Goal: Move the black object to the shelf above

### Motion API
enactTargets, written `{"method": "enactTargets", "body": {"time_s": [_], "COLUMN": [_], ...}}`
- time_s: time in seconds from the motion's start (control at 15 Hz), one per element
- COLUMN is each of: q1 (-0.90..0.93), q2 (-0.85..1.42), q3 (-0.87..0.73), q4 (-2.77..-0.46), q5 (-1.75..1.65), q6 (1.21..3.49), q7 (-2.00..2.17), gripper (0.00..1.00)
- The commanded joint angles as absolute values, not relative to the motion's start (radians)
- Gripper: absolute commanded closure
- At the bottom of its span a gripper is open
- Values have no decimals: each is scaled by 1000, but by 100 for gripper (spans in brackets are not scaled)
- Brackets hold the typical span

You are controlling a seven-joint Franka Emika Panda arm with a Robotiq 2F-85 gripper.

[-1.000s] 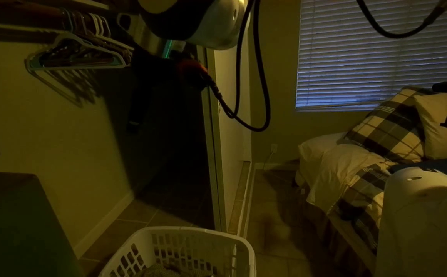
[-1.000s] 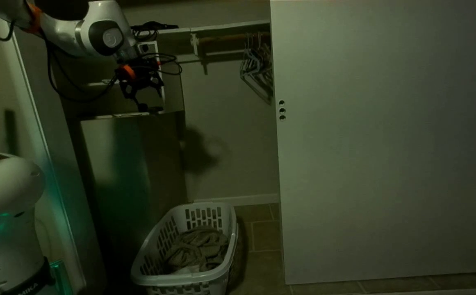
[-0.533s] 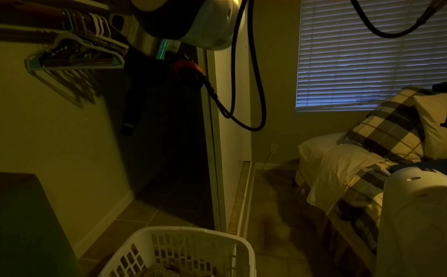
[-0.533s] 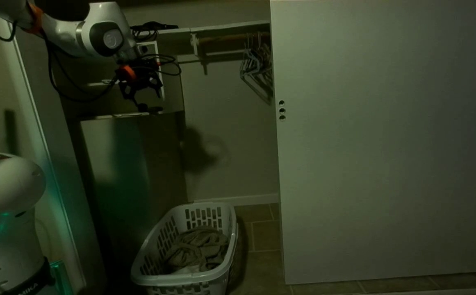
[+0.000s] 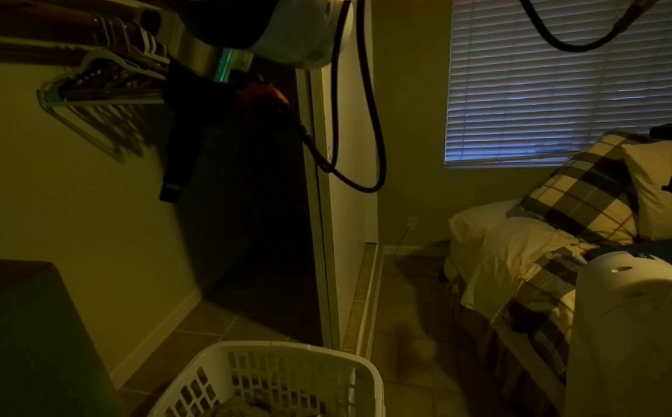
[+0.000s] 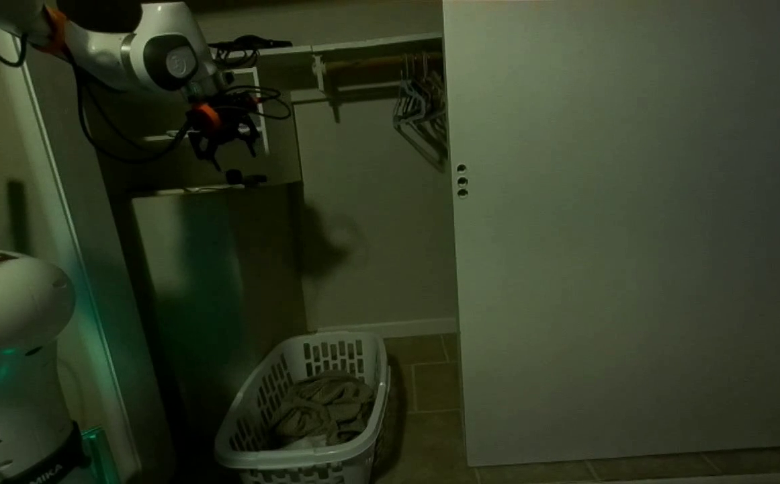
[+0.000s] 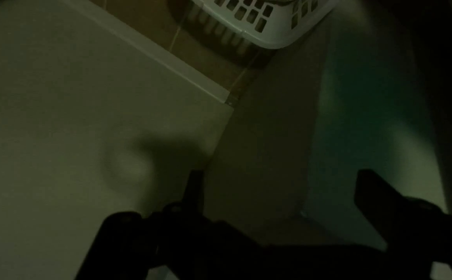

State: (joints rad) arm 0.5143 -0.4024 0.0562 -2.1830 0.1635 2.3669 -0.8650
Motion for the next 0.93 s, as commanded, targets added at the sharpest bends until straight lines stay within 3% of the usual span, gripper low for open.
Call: {"method": "enactTargets", "body": {"time_s": [0.0, 0.47, 0.53, 0.87], "q1": [549, 530, 501, 490], "q2": [-270, -40, -127, -47], "q3": [99, 225, 241, 268], "q4": [-2014, -1766, -1863, -1793], "q5": [244, 326, 292, 293], "q6": [2347, 2336, 2362, 2363], "q7": [-997, -1185, -1119, -1150], "gripper": [0, 0, 0, 0]}}
